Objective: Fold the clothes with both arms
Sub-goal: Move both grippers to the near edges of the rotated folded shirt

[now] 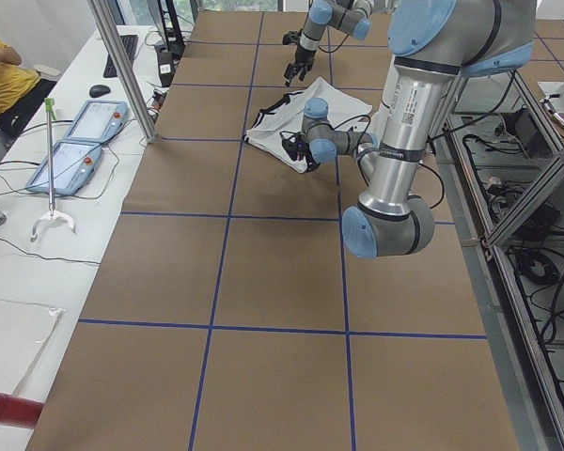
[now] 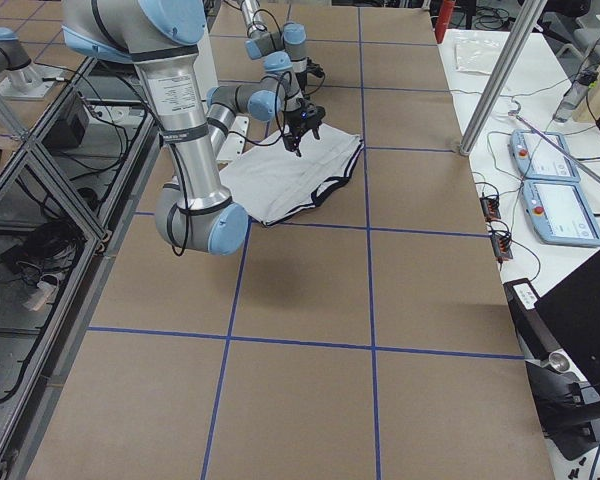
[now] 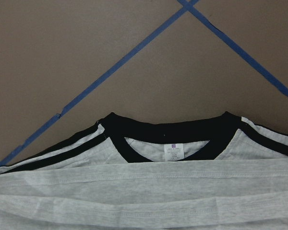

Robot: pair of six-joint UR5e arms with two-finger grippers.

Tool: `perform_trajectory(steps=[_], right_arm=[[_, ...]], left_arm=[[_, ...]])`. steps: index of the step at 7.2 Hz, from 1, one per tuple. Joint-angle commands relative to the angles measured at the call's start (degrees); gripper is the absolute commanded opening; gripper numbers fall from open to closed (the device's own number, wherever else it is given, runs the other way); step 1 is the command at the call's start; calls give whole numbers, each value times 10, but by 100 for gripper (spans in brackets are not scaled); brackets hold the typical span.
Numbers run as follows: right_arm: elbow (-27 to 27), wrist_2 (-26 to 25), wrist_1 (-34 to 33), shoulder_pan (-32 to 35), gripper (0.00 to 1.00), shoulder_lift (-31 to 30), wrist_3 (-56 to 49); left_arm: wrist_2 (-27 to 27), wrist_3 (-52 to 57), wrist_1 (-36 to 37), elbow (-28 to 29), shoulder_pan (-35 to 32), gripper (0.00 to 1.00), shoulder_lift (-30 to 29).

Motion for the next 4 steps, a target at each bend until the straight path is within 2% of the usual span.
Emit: perform_trajectory(steps=[1,4], right_arm=[[-3,-1,1,5,100,0,-14],[-3,-1,1,7,100,0,-14]], left_arm=[[3,2,0,4,1,61,-3],[26,5,1,13,0,38,-3]])
